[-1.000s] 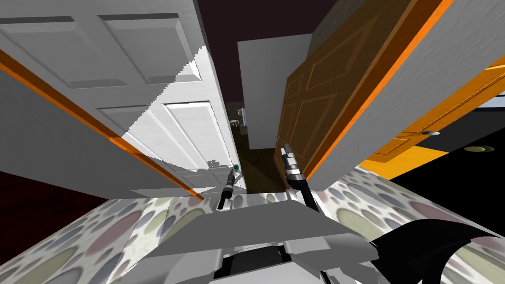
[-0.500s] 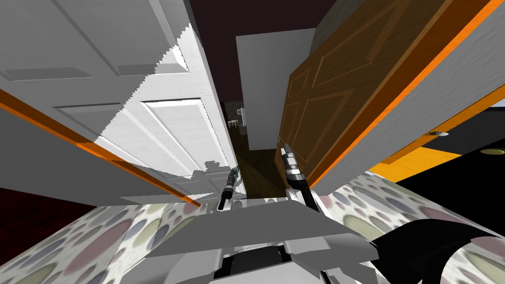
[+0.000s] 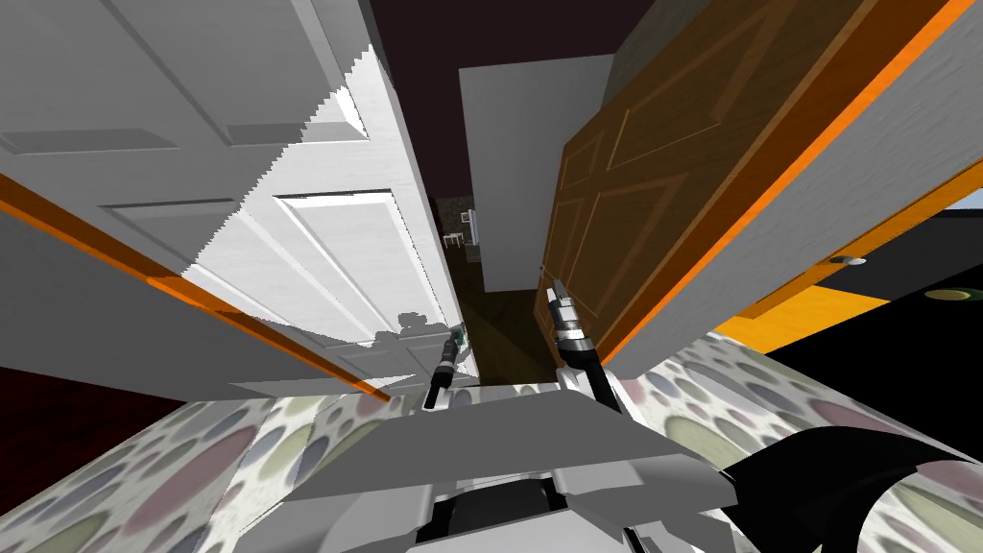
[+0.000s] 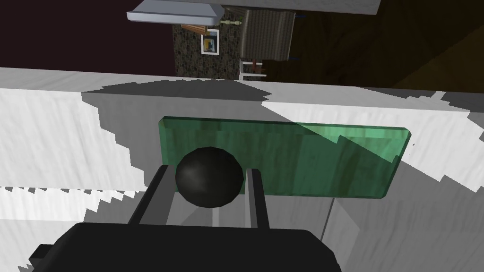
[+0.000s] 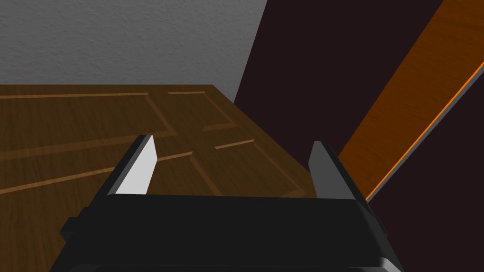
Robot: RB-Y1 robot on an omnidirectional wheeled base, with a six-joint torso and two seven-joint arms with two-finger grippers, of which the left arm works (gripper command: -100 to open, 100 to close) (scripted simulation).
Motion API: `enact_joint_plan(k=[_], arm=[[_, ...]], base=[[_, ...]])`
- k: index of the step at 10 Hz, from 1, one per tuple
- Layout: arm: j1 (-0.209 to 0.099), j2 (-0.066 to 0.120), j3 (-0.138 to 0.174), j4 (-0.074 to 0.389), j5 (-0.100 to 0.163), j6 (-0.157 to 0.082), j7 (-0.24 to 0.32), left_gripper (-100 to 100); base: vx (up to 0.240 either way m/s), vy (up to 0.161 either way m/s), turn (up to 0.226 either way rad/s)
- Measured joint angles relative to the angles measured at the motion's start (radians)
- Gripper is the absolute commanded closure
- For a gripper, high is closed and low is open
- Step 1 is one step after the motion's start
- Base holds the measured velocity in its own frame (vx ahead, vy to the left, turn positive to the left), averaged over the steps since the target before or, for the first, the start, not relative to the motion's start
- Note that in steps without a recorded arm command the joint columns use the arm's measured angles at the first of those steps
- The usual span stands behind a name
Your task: Push the door open
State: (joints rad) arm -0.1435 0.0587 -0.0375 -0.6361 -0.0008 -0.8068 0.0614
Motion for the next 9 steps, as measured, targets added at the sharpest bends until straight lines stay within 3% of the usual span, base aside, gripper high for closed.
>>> enact_joint_plan(k=[3, 5, 6, 8, 9], arm=[[-0.01, 0.004, 0.011, 0.035, 0.007, -0.011, -0.003, 100], [-0.001, 0.006, 0.018, 0.016, 0.01, 0.0, -0.006, 100], [-0.009, 0.008, 0.025, 0.028, 0.015, -0.005, -0.009, 100], [0.012, 0.012, 0.036, -0.012, 0.02, 0.014, -0.014, 100], [-0.011, 0.017, 0.048, 0.029, 0.027, -0.005, -0.016, 100]], base=[[0.107, -0.04, 0.028], [0.152, -0.034, 0.026], [0.164, -0.051, 0.028], [0.184, -0.058, 0.051], [0.178, -0.071, 0.042]])
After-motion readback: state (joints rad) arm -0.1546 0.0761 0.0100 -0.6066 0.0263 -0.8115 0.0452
